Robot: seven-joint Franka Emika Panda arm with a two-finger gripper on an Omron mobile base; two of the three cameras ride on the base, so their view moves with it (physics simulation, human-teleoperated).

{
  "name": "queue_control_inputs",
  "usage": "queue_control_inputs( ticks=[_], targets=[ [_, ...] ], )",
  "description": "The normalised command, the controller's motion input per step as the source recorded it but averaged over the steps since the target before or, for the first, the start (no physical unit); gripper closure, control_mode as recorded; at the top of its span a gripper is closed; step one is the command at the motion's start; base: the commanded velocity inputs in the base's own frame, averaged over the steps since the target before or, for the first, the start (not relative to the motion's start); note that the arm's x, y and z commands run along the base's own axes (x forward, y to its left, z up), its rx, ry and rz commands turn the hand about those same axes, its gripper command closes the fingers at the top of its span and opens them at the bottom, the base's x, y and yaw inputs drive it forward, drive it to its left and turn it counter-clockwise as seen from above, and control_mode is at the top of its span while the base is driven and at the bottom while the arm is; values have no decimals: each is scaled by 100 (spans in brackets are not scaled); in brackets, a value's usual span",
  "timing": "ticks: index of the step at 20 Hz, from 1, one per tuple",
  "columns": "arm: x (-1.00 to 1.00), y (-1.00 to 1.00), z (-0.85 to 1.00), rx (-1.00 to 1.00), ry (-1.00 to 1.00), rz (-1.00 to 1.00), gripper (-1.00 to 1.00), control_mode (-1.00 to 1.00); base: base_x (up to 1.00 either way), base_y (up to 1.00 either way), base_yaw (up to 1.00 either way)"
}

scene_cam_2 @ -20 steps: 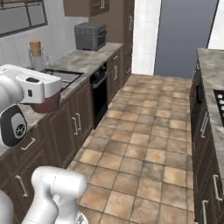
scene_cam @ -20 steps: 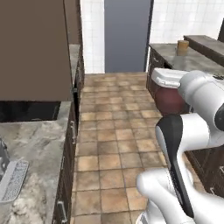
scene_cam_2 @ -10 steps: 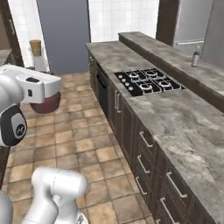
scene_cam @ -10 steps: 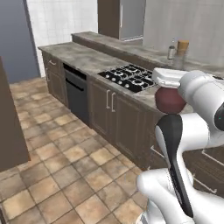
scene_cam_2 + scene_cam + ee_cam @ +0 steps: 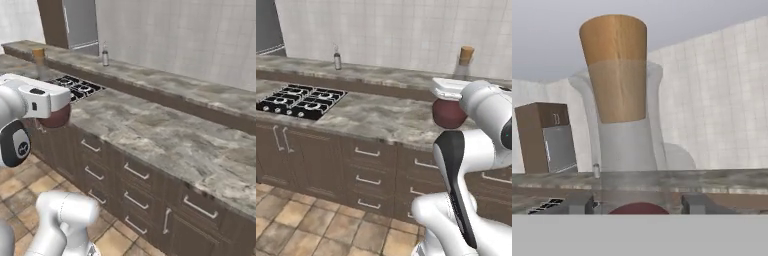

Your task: The dining table condiment station is running low on oil/vinegar bottle. Refill the condiment station by opening the cabinet and taking the oil/vinegar bottle from the cabinet and placing it on the dining table.

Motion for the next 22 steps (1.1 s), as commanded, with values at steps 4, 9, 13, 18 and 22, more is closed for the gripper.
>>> queue_control_inputs(
  ticks=[4,9,13,18,22],
  targets=[
    [0,0,0,0,0,0,100,100,0,-77,-75],
    [0,0,0,0,0,0,100,100,0,-100,-53],
    [0,0,0,0,0,0,100,100,0,-100,-48],
    [0,0,0,0,0,0,100,100,39,-100,-37],
    [0,0,0,0,0,0,100,100,92,-100,-18]
  ],
)
